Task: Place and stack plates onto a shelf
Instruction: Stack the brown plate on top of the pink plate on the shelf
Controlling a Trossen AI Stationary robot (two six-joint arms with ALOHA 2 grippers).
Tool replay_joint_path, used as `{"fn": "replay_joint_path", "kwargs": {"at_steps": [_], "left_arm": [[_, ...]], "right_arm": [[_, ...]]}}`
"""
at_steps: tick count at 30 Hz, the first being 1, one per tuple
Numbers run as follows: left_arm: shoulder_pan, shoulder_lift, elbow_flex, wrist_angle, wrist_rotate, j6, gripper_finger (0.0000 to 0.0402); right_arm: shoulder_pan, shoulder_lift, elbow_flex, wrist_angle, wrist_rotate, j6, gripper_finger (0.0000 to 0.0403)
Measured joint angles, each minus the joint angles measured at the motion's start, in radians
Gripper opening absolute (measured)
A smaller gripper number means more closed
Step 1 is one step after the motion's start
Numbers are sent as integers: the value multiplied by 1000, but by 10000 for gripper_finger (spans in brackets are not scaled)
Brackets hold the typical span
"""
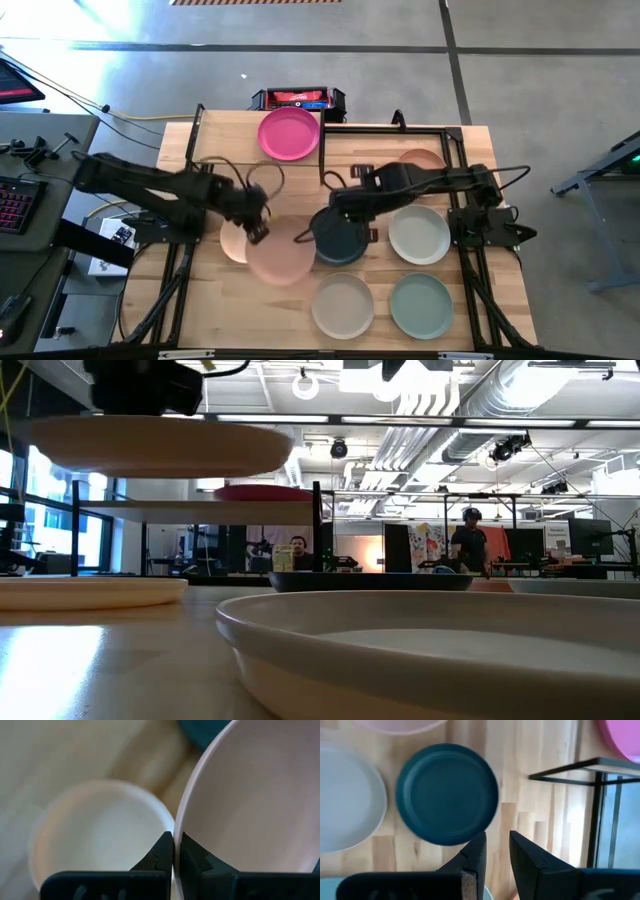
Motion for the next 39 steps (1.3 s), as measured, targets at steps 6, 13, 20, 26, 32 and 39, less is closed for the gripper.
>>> {"fn": "replay_joint_path", "kwargs": {"at_steps": [6, 13, 20, 26, 32, 39], "left_arm": [[165, -85, 0, -2, -26, 45, 1], [346, -125, 0, 15, -54, 118, 1], [492, -127, 20, 34, -45, 200, 1], [590, -126, 82, 36, -41, 275, 1], [666, -126, 130, 35, -41, 353, 1], [731, -126, 155, 40, -46, 432, 1]], "right_arm": [[-70, 0, 0, 21, 0, -8, 64], [-157, 0, 0, 138, -2, -39, 64], [-246, 0, 0, 296, -3, -53, 64], [-322, 0, 0, 450, -2, -48, 64], [-383, 0, 0, 608, -2, -50, 64], [-432, 0, 0, 699, -4, -100, 85]]}}
